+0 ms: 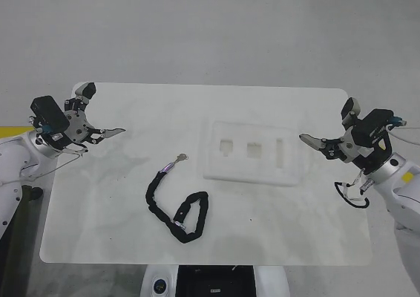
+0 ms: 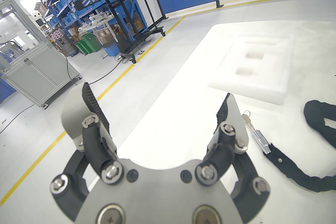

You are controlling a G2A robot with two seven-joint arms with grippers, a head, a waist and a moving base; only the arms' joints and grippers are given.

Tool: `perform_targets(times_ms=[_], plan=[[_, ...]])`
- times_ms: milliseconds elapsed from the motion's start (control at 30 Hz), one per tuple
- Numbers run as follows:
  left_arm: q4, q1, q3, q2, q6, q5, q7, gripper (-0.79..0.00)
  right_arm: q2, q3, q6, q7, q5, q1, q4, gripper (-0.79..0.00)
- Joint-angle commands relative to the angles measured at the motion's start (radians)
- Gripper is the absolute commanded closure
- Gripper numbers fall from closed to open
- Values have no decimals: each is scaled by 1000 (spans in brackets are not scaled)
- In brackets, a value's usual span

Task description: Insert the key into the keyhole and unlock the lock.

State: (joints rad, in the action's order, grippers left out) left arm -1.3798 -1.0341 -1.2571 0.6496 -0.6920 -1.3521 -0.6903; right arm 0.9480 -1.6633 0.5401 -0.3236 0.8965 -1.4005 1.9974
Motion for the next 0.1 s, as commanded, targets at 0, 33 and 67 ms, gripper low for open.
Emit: perform_targets(times_ms=[0,33,67], plan=[[0,0,0,0,0,0,0,-784,0,0,0,0,0,0,0,-784],[0,0,0,0,0,0,0,-784,0,0,0,0,0,0,0,-784],[0,0,0,0,0,0,0,-784,0,0,0,0,0,0,0,-784]])
